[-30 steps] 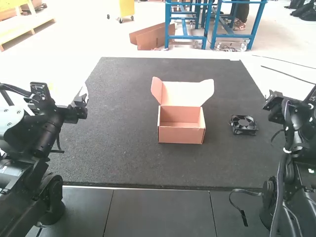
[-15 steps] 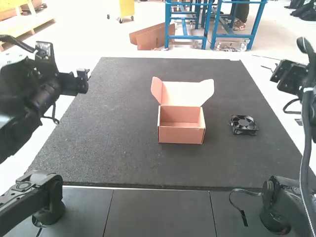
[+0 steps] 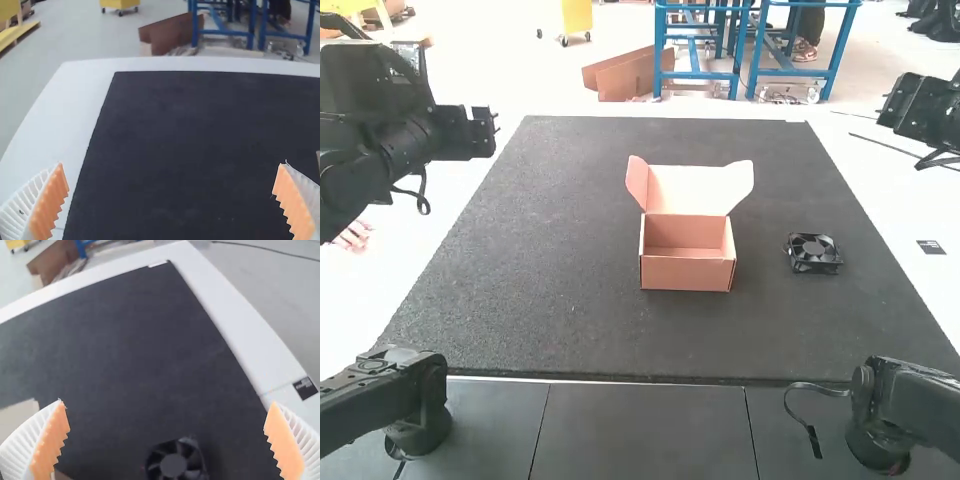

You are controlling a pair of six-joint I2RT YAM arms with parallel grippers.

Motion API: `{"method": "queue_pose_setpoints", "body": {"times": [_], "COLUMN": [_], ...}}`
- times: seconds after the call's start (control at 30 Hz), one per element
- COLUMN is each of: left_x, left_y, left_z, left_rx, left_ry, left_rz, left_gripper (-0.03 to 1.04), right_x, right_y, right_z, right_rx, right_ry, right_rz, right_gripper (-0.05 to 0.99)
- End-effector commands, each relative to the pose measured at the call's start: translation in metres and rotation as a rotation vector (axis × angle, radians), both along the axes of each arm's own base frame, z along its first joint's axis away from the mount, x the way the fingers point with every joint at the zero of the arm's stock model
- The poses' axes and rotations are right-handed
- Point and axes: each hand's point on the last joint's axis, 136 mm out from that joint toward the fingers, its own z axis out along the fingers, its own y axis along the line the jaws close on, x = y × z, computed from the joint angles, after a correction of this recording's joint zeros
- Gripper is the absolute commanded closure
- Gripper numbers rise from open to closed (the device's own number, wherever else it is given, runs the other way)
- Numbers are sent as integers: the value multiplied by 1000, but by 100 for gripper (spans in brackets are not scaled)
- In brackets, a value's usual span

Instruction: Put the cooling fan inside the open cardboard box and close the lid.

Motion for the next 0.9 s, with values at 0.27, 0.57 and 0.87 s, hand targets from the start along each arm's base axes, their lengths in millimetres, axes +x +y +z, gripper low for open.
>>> {"method": "queue_pose_setpoints", "body": {"times": [0.27,0.57,0.87], "left_x": [1,-24,-44], "left_y": [-50,-115,-138], "left_z": [-33,-50,-62], "left_rx": [-4,14,17], "left_ry": [115,180,243], "left_rz": [-194,-427,-548], "left_gripper": [5,5,5], "right_x": [6,13,15], "right_y": [-9,-27,-36], "right_z": [-64,-102,-147], "right_rx": [-31,-136,-190], "right_ry": [363,506,648], "right_rz": [15,50,128], "right_gripper": [3,3,3]}}
